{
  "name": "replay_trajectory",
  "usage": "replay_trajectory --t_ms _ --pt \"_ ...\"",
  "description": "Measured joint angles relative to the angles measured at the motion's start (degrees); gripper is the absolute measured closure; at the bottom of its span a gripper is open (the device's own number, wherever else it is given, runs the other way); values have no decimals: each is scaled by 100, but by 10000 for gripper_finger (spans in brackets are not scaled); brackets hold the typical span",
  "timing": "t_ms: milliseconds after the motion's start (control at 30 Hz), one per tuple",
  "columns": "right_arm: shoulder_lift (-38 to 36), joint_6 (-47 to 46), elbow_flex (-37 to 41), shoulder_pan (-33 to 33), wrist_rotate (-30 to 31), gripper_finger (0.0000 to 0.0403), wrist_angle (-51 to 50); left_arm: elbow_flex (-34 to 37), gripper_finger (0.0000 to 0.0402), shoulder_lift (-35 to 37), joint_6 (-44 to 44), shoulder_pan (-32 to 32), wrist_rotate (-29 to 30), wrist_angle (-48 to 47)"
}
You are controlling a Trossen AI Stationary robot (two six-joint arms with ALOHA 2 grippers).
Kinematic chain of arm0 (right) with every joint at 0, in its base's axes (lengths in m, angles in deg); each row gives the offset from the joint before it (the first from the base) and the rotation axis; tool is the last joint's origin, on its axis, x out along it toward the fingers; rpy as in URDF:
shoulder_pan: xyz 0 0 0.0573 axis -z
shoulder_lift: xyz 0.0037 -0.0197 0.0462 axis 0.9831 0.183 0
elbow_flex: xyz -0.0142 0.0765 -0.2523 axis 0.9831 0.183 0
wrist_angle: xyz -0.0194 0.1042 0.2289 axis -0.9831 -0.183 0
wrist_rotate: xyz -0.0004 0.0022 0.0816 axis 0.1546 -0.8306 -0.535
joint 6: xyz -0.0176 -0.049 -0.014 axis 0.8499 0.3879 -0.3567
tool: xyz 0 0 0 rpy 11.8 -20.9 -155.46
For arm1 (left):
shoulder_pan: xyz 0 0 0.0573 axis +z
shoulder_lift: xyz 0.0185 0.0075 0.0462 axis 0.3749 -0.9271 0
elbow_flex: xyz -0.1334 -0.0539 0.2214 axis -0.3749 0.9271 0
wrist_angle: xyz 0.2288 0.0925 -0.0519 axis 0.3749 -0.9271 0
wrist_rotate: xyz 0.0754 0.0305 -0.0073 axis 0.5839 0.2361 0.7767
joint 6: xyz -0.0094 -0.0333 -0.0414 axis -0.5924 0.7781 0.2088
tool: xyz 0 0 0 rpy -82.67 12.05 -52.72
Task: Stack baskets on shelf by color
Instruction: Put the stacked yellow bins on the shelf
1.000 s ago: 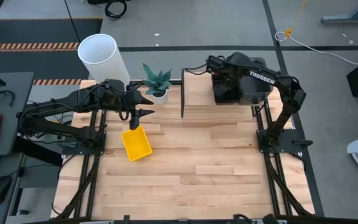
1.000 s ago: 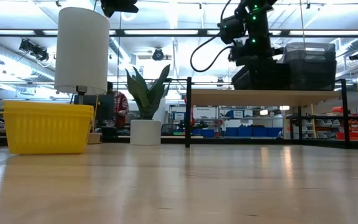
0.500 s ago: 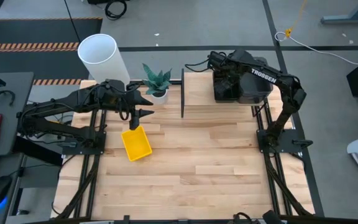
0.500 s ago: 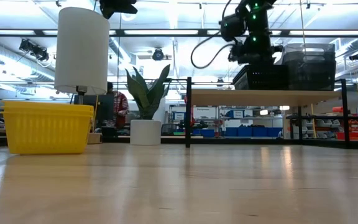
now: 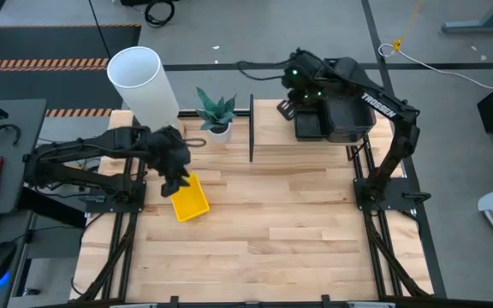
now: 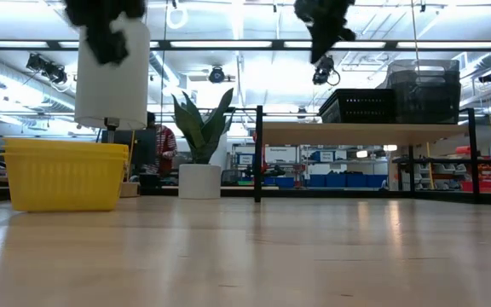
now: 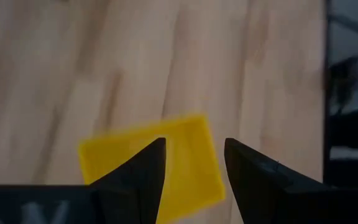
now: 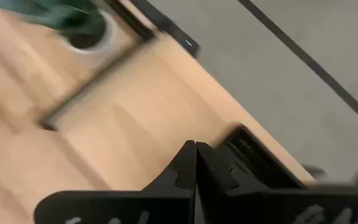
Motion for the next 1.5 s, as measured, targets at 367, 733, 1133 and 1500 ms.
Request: replay_trajectory --t_ms 367,733,1133,1500 --pt "2 -160 -5 -1272 383 395 838 1433 230 -225 878 325 599 204" --pt "2 -542 -5 -1581 636 395 1276 1439 230 -1572 102 764 1257 253" --pt "4 -629 -5 -1605 640 395 1298 1439 244 -2370 -238 410 1318 471" --pt "4 -538 -5 -1594 677 395 1262 1023 381 -2360 -416 40 999 744"
